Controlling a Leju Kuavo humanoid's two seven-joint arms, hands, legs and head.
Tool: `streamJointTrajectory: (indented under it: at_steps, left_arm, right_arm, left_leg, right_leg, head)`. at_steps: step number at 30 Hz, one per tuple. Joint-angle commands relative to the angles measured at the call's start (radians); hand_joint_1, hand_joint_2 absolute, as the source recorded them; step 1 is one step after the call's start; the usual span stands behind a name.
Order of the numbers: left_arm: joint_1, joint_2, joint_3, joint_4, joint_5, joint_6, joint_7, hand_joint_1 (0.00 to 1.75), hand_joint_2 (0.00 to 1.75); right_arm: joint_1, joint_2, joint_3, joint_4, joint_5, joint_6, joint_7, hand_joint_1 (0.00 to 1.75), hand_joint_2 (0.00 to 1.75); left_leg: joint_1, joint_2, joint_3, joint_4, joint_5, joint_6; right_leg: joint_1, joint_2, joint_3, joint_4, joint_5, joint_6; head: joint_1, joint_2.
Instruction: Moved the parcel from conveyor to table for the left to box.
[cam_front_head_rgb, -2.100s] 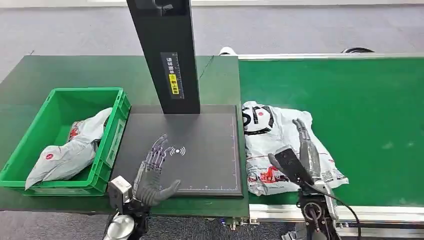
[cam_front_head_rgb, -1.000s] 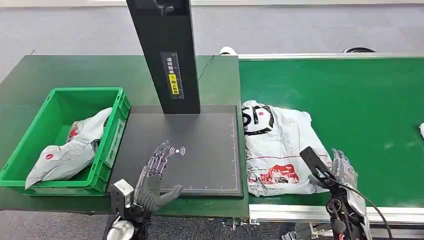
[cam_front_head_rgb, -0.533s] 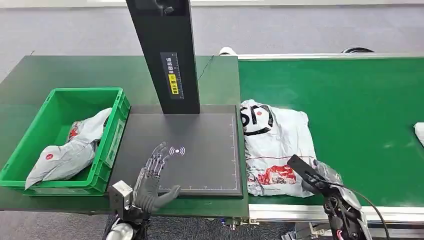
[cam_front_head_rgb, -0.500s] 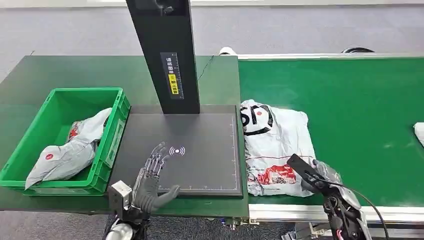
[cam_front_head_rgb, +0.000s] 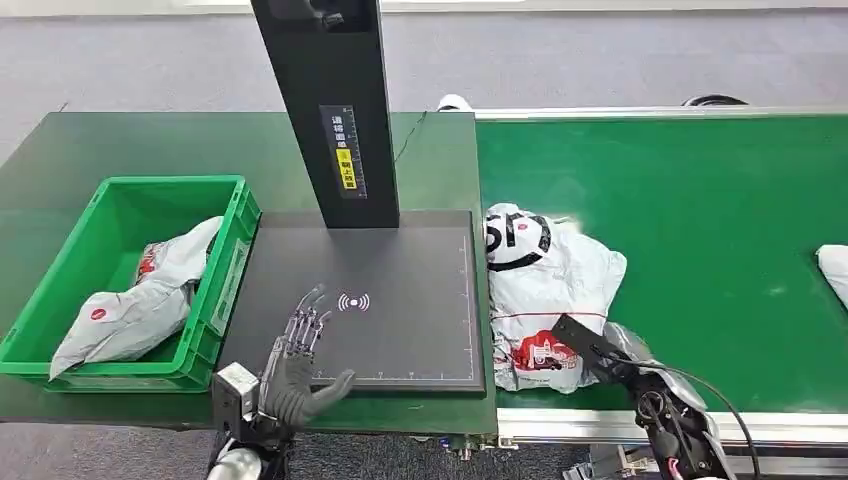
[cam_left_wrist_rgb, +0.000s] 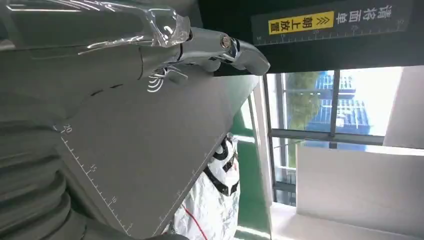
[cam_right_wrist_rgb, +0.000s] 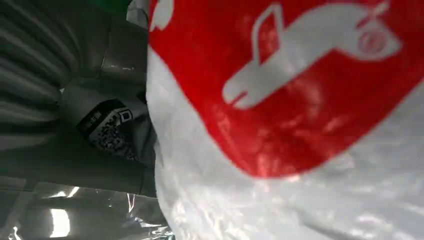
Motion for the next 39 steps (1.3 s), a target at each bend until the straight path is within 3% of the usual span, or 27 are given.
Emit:
streamJointTrajectory:
  at_steps: [1,24,31,38,39]
  left_arm:
    - [0.012,0.026,-0.005,-0.003,0.002,0.001,0.006,0.00,1.75]
    - [0.012,0.026,-0.005,-0.004,0.002,0.001,0.006,0.00,1.75]
    - [0.053,0.024,0.010,-0.057,0.007,-0.001,-0.004,0.00,1.75]
    - [0.021,0.020,-0.003,-0.004,0.002,-0.018,-0.042,0.00,1.75]
    - [0.007,0.019,-0.011,0.010,0.009,-0.036,-0.059,0.00,1.75]
  right_arm:
    - [-0.010,0.008,0.058,0.029,-0.016,-0.011,-0.017,1.75,1.75]
    - [-0.008,0.007,0.058,0.029,-0.016,-0.011,-0.017,1.75,1.75]
    - [0.022,0.078,-0.084,-0.149,-0.265,-0.148,-0.120,1.75,1.75]
    - [0.154,0.147,-0.215,-0.443,-0.628,-0.136,-0.331,1.75,1.75]
    - [0.193,0.213,-0.301,-0.561,-0.792,-0.208,-0.537,1.75,1.75]
  left_leg:
    - [0.000,0.002,0.001,-0.001,0.000,0.000]
    - [0.001,0.002,0.001,-0.001,0.000,0.000]
    - [0.000,0.003,-0.001,0.000,-0.001,0.000]
    - [0.000,-0.001,-0.001,0.000,0.000,0.000]
    - [0.000,-0.002,-0.001,-0.001,0.000,0.000]
  right_leg:
    - [0.001,0.000,0.001,-0.001,0.000,-0.001]
    - [0.001,0.000,0.001,-0.001,0.000,-0.001]
    - [0.000,0.002,-0.001,0.000,0.000,-0.001]
    - [0.001,-0.003,0.000,0.000,-0.001,-0.001]
    - [0.000,-0.003,-0.001,0.000,-0.001,-0.001]
  head:
    - [0.000,0.000]
    - [0.000,0.000]
    - [0.000,0.000]
    - [0.000,0.000]
    - [0.000,0.000]
